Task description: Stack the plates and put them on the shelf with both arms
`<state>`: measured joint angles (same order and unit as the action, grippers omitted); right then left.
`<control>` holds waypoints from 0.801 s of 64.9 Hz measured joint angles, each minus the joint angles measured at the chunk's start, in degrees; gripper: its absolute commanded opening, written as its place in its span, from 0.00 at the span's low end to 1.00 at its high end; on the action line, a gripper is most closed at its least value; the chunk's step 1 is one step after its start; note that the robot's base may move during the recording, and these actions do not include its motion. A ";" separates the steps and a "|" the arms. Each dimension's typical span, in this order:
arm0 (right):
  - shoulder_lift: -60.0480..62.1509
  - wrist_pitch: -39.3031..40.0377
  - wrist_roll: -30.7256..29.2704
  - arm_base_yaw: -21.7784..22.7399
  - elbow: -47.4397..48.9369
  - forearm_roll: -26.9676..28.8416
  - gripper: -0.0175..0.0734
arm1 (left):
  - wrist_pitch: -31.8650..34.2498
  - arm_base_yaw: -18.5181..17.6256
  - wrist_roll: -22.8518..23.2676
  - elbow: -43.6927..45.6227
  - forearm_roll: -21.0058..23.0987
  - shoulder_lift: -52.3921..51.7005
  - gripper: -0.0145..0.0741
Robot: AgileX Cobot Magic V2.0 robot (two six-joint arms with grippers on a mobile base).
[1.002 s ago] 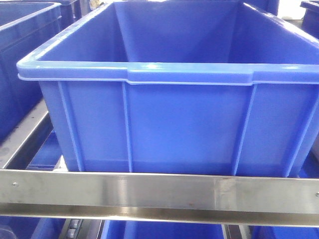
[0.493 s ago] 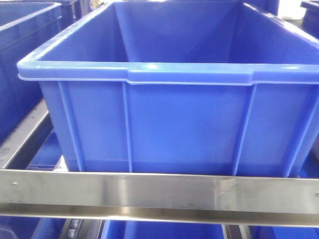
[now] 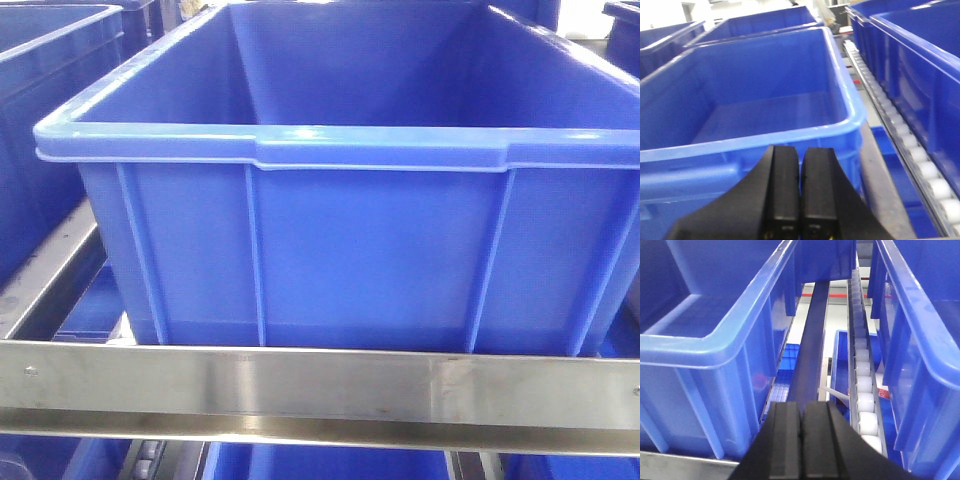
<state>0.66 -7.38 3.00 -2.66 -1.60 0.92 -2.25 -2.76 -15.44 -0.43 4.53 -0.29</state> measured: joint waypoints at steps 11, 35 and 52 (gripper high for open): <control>0.00 0.00 0.00 0.00 0.00 0.00 0.25 | -0.14 -0.25 0.00 0.00 -0.09 0.00 0.26; 0.00 0.00 0.00 0.00 0.00 0.00 0.25 | -0.14 -0.25 0.00 0.00 -0.13 0.00 0.26; 0.00 0.00 0.00 0.00 0.00 0.00 0.25 | -0.14 -0.25 0.00 0.00 -0.13 0.00 0.26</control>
<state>0.66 -7.38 3.00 -2.66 -1.60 0.92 -2.39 -3.01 -15.44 -0.43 4.40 -0.29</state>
